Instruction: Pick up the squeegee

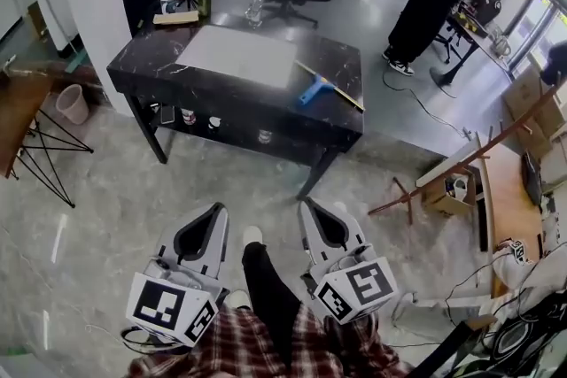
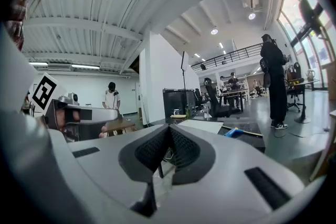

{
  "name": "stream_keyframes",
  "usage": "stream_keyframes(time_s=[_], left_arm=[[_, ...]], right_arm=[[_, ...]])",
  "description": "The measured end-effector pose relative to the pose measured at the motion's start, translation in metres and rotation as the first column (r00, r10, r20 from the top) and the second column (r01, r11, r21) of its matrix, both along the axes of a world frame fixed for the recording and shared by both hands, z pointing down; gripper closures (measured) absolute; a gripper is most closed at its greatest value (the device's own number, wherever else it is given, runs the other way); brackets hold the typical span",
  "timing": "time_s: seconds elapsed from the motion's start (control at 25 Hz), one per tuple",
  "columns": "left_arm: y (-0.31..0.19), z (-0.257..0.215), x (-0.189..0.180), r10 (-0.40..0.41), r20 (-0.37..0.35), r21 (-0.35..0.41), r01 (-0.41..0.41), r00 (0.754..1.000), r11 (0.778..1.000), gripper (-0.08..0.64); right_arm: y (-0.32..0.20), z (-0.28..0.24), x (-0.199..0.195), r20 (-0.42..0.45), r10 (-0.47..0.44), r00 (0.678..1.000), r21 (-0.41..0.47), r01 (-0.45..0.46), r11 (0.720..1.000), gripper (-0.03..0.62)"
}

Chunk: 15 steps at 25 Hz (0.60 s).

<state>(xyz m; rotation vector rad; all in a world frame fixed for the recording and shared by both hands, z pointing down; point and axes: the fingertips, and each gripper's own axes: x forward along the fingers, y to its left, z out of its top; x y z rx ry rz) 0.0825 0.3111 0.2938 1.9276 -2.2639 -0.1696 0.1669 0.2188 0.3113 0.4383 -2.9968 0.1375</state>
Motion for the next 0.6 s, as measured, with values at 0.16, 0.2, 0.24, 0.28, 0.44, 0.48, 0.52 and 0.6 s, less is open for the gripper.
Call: stream_keyframes(time_s=[0.16,0.2,0.24,0.28,0.44,0.48,0.52,0.6], left_arm=[[-0.049,0.008,-0.045,-0.016,-0.017,-0.003,0.016,1.0,1.0,0.549],[-0.065,0.009,-0.056,-0.016,-0.02,-0.004,0.016,1.0,1.0,0.549],[-0.081,0.009,-0.065,-0.014,-0.021,-0.004,0.014,1.0,1.0,0.549],[-0.098,0.008,-0.075,-0.012,-0.018,-0.005,0.012,1.0,1.0,0.549],[-0.167,0.0,-0.116,-0.003,-0.007,-0.016,0.003,1.0,1.0,0.549],[-0.184,-0.004,-0.125,0.002,-0.002,-0.021,-0.002,1.0,1.0,0.549],[-0.199,-0.007,-0.133,0.008,0.006,-0.028,-0.008,1.0,1.0,0.549],[-0.227,-0.011,-0.146,0.01,0.02,-0.036,-0.009,1.0,0.999,0.549]], right_arm=[[-0.044,-0.002,-0.051,-0.006,-0.023,1.0,0.03,0.023,0.999,0.581],[-0.058,-0.005,-0.064,-0.003,-0.029,1.0,0.035,0.029,0.999,0.581],[-0.074,-0.007,-0.076,0.001,-0.033,0.999,0.04,0.033,0.999,0.581],[-0.091,-0.009,-0.087,0.003,-0.034,0.999,0.045,0.034,0.998,0.581],[-0.159,-0.018,-0.128,0.012,-0.03,0.999,0.046,0.03,0.999,0.581],[-0.176,-0.02,-0.136,0.015,-0.025,1.0,0.041,0.024,0.999,0.581],[-0.193,-0.022,-0.142,0.019,-0.019,1.0,0.034,0.018,0.999,0.581],[-0.224,-0.023,-0.153,0.026,-0.008,1.0,0.021,0.007,1.0,0.581]])
